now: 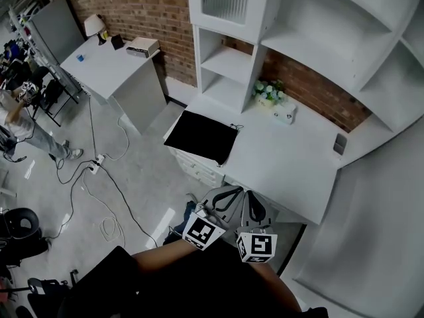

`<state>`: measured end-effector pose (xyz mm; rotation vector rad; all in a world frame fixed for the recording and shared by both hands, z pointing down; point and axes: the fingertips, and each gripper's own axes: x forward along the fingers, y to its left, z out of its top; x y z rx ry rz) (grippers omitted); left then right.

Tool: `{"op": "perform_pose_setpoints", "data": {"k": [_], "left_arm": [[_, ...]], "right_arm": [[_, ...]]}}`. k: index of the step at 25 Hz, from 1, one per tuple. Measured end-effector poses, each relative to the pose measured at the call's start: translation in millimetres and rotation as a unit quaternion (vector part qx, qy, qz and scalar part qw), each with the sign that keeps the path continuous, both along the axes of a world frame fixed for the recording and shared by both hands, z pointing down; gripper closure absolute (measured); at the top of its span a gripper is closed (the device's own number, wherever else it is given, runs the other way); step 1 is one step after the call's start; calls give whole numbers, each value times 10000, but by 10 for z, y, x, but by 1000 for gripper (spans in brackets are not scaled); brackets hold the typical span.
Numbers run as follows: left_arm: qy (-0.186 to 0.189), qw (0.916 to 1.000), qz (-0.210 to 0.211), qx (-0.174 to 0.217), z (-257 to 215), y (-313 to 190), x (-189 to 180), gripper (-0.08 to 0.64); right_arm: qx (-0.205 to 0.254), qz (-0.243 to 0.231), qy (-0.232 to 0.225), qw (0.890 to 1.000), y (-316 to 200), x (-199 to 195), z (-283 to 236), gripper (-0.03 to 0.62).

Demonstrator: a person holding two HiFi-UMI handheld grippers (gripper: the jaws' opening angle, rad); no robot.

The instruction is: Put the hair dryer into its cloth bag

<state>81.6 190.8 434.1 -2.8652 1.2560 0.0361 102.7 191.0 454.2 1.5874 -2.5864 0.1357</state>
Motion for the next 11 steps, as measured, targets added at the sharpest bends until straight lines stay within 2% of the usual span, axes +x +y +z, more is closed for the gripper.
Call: {"op": "perform_pose_setpoints", "data": {"k": [11], "left_arm": [[-50, 9997, -213, -86, 66, 83, -20, 543]], "right_arm": [[108, 121, 203, 9997, 29, -55, 23, 574]]}}
